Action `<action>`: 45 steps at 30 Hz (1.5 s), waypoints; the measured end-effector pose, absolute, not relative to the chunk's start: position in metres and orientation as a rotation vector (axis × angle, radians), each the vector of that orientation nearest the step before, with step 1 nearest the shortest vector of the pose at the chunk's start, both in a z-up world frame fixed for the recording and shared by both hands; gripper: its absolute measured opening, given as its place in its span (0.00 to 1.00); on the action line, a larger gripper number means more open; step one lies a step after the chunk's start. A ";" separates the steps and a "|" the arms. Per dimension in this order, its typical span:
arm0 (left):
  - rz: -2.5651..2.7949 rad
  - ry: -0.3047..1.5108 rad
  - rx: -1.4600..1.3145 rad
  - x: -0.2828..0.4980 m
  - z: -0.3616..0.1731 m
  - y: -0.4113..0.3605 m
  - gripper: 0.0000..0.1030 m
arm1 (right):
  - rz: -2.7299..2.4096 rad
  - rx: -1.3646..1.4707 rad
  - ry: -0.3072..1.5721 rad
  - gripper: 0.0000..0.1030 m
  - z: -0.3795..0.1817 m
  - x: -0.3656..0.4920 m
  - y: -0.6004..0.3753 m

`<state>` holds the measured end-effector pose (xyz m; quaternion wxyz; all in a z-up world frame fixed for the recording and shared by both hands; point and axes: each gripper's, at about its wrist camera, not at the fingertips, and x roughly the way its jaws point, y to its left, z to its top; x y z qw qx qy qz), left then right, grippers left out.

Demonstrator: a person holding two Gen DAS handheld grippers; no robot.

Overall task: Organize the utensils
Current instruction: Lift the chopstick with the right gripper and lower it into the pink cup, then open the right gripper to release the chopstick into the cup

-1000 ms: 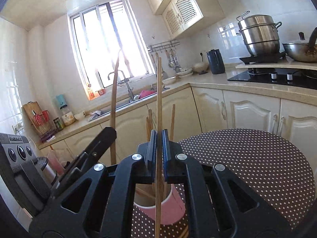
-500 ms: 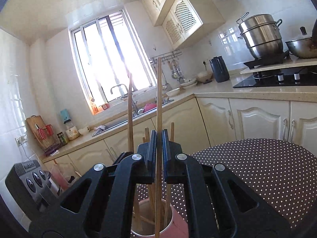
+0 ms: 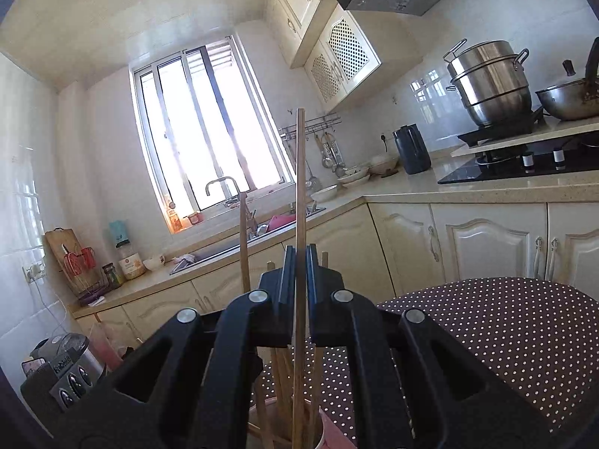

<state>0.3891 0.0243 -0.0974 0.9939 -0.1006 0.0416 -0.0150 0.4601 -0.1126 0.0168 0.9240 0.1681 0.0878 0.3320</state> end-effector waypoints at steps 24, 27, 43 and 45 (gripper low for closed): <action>-0.074 0.194 -0.187 0.369 -0.103 0.026 0.05 | 0.717 0.124 0.212 0.06 -0.016 0.406 -0.104; -0.080 0.209 -0.183 0.366 -0.103 0.025 0.06 | 0.713 0.105 0.219 0.06 -0.020 0.398 -0.102; -0.010 0.195 -0.161 0.338 -0.088 0.032 0.40 | 0.710 0.123 0.272 0.07 -0.026 0.381 -0.106; -0.002 0.193 -0.156 0.335 -0.086 0.032 0.42 | 0.708 0.137 0.289 0.08 -0.025 0.382 -0.106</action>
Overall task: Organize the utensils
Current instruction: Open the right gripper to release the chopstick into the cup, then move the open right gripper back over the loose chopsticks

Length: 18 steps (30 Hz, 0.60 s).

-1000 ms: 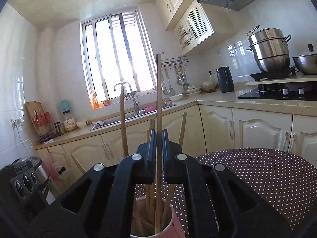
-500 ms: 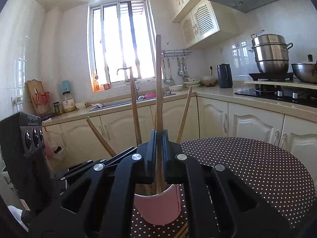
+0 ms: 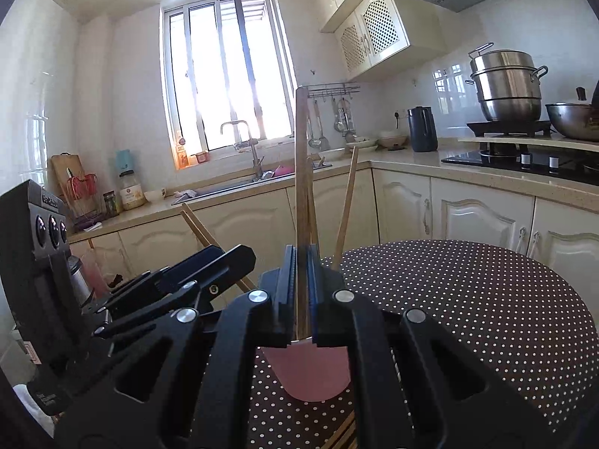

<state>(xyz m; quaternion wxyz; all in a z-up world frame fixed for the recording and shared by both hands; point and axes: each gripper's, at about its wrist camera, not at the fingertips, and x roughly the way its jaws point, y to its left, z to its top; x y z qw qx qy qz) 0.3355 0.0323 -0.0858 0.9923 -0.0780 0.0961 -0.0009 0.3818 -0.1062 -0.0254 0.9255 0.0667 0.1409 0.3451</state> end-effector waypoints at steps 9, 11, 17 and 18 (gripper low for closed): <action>0.018 0.192 -0.172 0.320 -0.076 0.039 0.47 | 0.683 0.185 0.278 0.46 -0.017 0.370 -0.117; 0.016 0.188 -0.157 0.316 -0.072 0.037 0.47 | 0.676 0.174 0.269 0.46 -0.013 0.364 -0.117; 0.010 0.177 -0.138 0.300 -0.064 0.030 0.56 | 0.650 0.142 0.245 0.46 -0.002 0.346 -0.128; -0.003 0.181 -0.138 0.299 -0.063 0.028 0.56 | 0.643 0.138 0.245 0.46 -0.002 0.343 -0.130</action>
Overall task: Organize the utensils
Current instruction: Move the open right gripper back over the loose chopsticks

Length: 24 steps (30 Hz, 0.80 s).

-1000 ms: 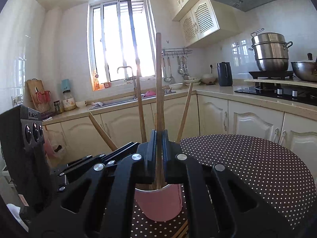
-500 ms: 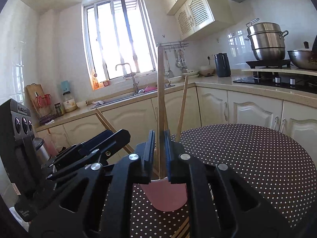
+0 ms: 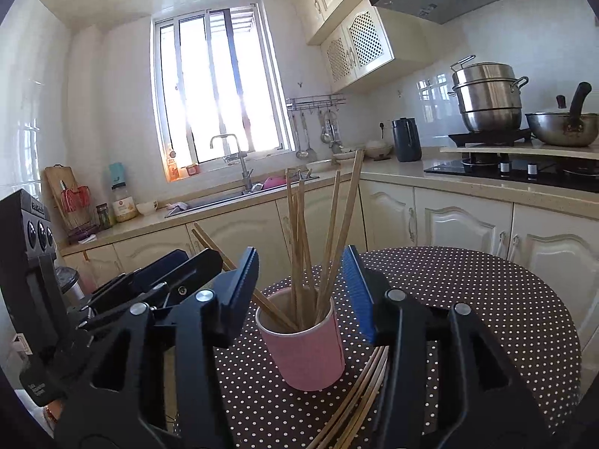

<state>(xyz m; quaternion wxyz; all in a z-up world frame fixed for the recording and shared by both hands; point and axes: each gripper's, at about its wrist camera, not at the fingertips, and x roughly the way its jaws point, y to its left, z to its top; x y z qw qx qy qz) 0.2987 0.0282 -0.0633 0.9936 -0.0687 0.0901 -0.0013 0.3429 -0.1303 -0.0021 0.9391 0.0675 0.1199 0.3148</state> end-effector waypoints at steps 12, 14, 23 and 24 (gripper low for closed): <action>-0.088 0.398 -0.083 0.302 -0.080 -0.002 0.63 | 0.550 0.101 0.361 0.46 -0.023 0.333 -0.162; -0.084 0.440 -0.070 0.304 -0.085 -0.006 0.63 | 0.533 0.102 0.388 0.46 -0.028 0.334 -0.167; -0.131 0.692 -0.044 0.317 -0.125 -0.017 0.64 | 0.501 0.065 0.548 0.47 -0.060 0.339 -0.172; -0.117 0.718 -0.028 0.319 -0.129 -0.019 0.64 | 0.499 0.063 0.567 0.47 -0.063 0.339 -0.172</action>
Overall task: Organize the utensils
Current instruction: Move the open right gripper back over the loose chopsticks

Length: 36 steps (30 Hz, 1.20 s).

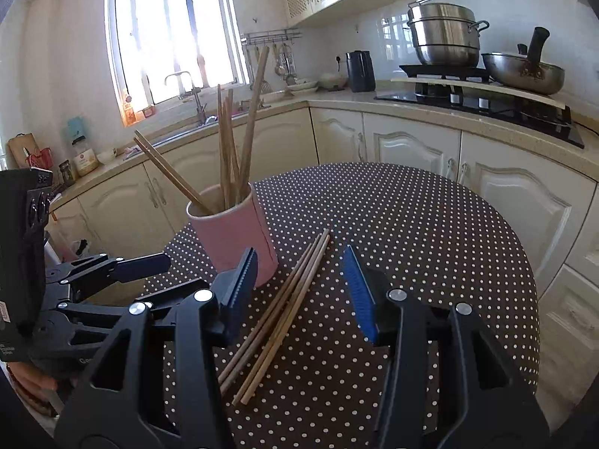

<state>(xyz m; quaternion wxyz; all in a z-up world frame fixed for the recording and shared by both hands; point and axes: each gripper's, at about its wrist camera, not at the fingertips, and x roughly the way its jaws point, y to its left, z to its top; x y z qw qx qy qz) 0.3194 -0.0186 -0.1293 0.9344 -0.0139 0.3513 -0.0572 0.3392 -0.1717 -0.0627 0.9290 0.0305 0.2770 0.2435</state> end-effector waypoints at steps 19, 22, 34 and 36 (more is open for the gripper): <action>-0.089 1.063 -0.006 0.376 -0.199 -0.030 0.42 | 0.475 0.005 0.818 0.47 -0.103 0.370 -0.163; -0.096 1.062 -0.016 0.384 -0.202 -0.031 0.42 | 0.480 0.007 0.858 0.47 -0.106 0.378 -0.162; -0.132 1.064 -0.067 0.420 -0.205 -0.039 0.42 | 0.467 -0.017 0.987 0.40 -0.117 0.421 -0.139; -0.126 1.062 -0.068 0.426 -0.206 -0.039 0.42 | 0.466 -0.020 1.014 0.34 -0.120 0.430 -0.132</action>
